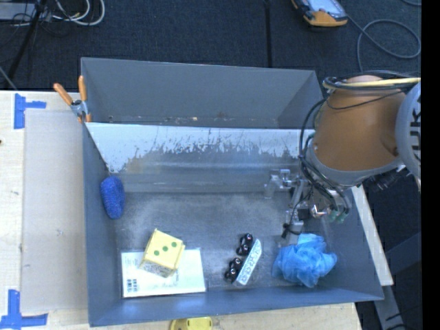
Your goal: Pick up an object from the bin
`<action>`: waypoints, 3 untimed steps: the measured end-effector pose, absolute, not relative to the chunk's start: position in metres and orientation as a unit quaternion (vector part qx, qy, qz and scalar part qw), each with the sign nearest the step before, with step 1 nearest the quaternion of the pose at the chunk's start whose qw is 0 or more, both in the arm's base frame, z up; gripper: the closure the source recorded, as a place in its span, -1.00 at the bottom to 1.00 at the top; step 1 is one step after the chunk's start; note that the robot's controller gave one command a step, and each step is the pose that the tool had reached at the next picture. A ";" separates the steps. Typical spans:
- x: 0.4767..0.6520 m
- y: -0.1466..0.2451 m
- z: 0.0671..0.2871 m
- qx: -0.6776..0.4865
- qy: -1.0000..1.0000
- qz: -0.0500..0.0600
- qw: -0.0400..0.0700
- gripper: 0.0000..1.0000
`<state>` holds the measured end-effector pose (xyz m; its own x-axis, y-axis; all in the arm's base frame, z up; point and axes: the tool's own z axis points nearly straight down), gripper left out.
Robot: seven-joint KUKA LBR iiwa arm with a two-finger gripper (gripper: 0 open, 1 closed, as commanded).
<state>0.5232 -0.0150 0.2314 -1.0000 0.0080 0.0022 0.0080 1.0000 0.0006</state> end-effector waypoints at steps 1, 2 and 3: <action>0.515 -0.005 0.186 0.057 -0.998 0.000 0.000 -1.00; 0.484 0.015 0.160 0.112 -0.994 0.000 0.002 -1.00; 0.497 0.019 0.154 0.217 -0.976 0.000 0.001 -1.00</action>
Offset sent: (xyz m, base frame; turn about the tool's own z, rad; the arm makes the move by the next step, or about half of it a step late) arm -0.0405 0.0323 -0.0714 -0.2367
